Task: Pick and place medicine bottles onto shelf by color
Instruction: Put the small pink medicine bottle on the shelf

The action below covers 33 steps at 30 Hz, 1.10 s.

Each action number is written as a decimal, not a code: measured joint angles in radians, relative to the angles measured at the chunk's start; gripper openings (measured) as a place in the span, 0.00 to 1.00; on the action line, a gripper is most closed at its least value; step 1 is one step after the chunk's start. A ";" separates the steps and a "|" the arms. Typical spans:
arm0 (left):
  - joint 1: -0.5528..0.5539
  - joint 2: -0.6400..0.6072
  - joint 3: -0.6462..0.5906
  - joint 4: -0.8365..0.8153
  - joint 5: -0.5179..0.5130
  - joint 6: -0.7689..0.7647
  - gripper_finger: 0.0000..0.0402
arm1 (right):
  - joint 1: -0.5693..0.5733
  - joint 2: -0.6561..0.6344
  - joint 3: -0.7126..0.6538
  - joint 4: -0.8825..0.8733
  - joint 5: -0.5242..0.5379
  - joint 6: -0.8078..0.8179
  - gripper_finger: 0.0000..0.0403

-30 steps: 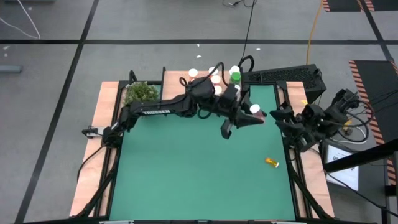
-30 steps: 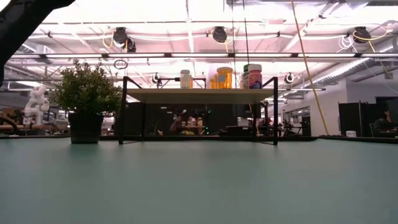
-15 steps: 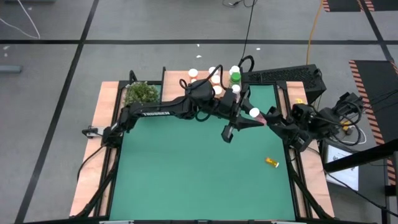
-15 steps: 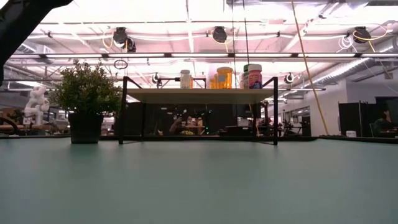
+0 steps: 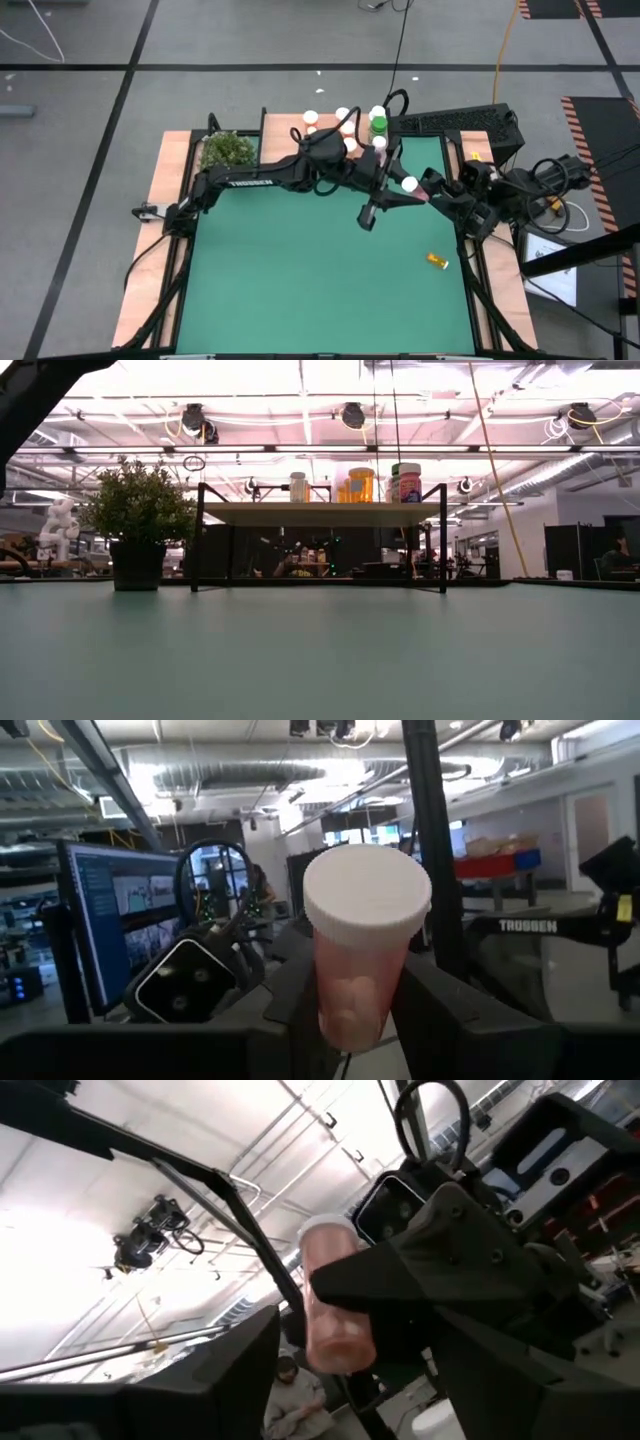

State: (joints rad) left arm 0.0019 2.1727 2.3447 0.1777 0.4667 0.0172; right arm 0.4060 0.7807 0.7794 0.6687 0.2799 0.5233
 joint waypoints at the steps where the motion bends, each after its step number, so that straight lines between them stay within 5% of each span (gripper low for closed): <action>1: -0.001 0.000 0.000 -0.006 0.000 0.014 0.28 | -0.005 -0.003 0.000 -0.006 -0.010 0.004 0.60; 21: -0.003 0.000 0.000 -0.061 -0.006 0.058 0.28 | -0.027 -0.022 0.000 -0.096 -0.050 0.008 0.26; 33: -0.003 -0.001 0.000 -0.062 -0.079 0.015 0.34 | -0.032 -0.068 -0.001 -0.121 -0.047 -0.058 0.22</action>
State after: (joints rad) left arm -0.0013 2.1719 2.3447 0.1153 0.3874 0.0318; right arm 0.3737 0.7130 0.7788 0.5474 0.2333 0.4657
